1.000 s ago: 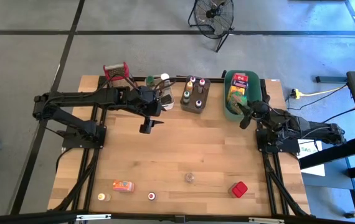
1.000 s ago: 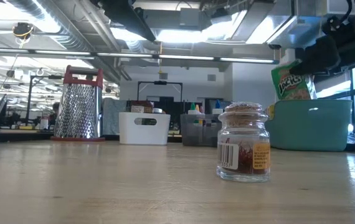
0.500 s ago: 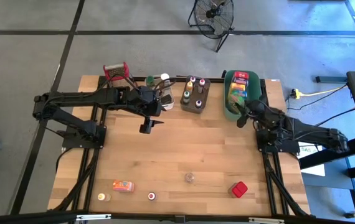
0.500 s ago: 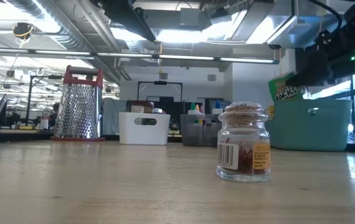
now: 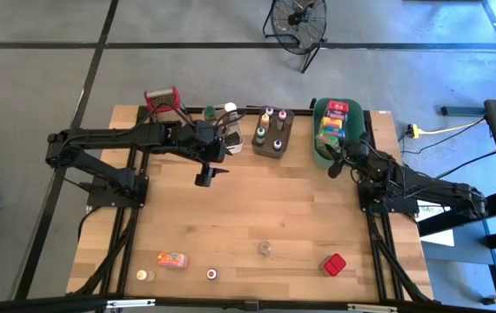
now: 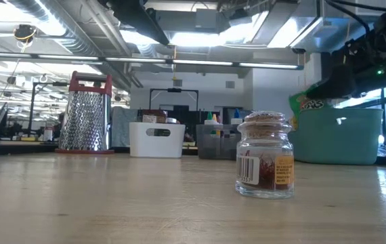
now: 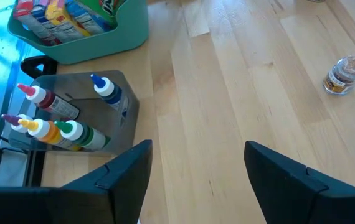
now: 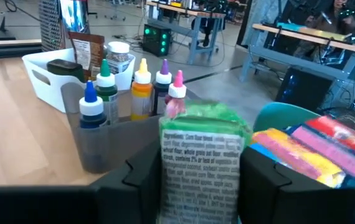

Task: Pick & Place Kitchen Items
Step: Put the green cereal box into the green bin

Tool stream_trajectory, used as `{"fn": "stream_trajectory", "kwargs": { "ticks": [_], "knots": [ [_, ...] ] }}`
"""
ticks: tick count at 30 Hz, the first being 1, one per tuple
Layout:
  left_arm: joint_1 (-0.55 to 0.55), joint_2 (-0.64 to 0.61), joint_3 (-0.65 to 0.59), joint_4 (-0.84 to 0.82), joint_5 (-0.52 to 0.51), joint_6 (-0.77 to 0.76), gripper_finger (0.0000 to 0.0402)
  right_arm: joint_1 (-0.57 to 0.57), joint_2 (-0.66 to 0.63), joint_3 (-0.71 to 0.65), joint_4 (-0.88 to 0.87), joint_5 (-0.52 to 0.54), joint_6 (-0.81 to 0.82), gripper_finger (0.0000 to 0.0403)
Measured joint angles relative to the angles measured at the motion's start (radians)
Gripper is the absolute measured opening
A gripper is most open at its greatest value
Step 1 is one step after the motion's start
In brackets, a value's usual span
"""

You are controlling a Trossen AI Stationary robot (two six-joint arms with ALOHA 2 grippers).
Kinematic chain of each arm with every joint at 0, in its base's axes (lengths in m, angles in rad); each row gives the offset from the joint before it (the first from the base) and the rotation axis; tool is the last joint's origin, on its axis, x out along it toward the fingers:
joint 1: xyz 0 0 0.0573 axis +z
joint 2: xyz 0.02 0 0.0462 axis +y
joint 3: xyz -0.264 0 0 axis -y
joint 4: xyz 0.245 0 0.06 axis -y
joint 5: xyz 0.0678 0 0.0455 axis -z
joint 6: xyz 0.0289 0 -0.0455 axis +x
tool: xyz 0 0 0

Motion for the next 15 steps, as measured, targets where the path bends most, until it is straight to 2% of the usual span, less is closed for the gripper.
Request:
{"fn": "stream_trajectory", "kwargs": {
  "ticks": [8, 15],
  "knots": [
    [0.0, 0.0, 0.0, 0.0, 0.0, 0.0, 0.025, -0.01, 0.0, 0.0, 0.0, -0.02, 0.003, 0.0199],
    [0.0, 0.0, 0.0, 0.0, 0.0, 0.0, 0.0251, -0.01, 0.0, 0.0, -0.009, -0.02, 0.013, 0.0249]
  ]
}}
